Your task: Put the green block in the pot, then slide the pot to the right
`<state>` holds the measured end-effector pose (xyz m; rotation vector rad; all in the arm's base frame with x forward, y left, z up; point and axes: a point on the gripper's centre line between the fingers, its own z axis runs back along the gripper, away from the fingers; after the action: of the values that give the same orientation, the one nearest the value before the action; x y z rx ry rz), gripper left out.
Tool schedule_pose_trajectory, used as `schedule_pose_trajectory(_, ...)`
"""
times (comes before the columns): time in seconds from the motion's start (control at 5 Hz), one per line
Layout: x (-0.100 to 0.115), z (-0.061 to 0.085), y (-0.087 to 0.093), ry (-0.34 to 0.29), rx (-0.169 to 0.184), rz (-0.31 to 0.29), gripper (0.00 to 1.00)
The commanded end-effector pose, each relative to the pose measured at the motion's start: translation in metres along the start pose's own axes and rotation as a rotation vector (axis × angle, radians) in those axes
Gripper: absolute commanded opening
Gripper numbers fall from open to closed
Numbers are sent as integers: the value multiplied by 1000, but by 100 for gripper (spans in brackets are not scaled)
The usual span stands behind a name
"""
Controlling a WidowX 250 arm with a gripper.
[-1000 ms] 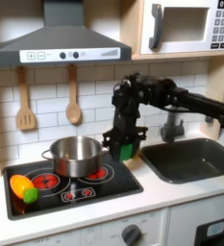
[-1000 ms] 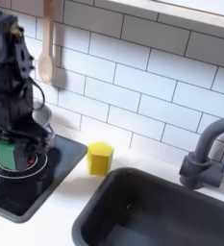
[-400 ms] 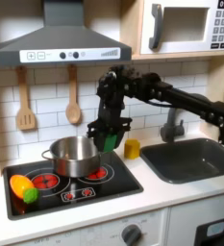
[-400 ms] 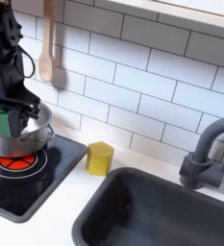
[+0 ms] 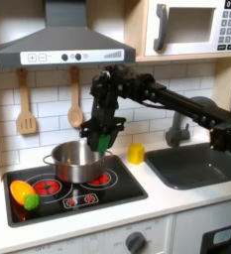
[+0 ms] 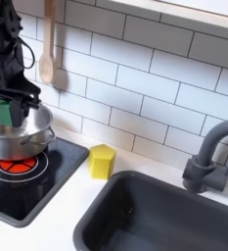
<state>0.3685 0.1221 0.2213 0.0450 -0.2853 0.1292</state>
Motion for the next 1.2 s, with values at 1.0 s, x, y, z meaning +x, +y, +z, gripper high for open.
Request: schedule_pose_trajectory(1.0, 37, -25, 11, -8, -13, 14, 0)
